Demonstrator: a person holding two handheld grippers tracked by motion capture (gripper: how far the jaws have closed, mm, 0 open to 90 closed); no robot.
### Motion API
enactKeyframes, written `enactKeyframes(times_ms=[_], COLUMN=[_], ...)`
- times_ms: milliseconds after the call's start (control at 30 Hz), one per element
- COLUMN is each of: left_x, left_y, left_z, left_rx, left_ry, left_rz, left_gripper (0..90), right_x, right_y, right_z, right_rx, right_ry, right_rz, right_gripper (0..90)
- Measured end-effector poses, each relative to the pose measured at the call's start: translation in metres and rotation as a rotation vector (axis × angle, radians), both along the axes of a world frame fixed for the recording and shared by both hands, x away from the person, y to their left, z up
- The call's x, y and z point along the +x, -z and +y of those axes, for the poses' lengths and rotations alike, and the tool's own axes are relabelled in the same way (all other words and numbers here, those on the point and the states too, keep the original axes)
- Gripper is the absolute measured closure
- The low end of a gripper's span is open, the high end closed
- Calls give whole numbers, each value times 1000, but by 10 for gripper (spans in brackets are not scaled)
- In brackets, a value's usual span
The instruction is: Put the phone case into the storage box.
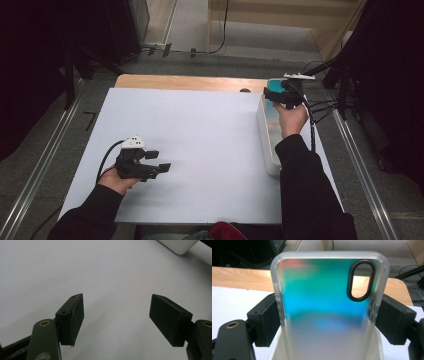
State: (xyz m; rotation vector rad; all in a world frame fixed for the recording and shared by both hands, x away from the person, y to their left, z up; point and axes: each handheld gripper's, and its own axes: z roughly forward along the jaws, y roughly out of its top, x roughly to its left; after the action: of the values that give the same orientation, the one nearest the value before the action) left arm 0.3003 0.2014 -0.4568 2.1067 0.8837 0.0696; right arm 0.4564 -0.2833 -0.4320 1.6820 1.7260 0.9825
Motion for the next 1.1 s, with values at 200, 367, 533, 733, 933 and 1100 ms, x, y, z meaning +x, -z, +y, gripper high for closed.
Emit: enactKeyframes(times_ms=[200,367,533,733,933,1100], left_x=[0,0,0,0,1,1], left_y=[0,0,0,0,0,1], left_z=[0,0,0,0,1,0], left_rx=[0,2,1,-1,5,3], left_ry=[0,-1,-1,-4,1,-2], left_rz=[1,2,2,4,10,8], left_gripper=[276,276,276,276,276,276], right_x=[2,2,3,4,4,2], right_y=[3,1,2,2,-1,-5], right_z=[-1,-2,-2,-3,-4,-7], right_rx=[-10,-2,-8,-5,0,9], right_ry=[-7,-25,-27,-39,-43,-43], right_rz=[37,19,27,34,34,36], right_gripper=[89,81,0,0,0,0])
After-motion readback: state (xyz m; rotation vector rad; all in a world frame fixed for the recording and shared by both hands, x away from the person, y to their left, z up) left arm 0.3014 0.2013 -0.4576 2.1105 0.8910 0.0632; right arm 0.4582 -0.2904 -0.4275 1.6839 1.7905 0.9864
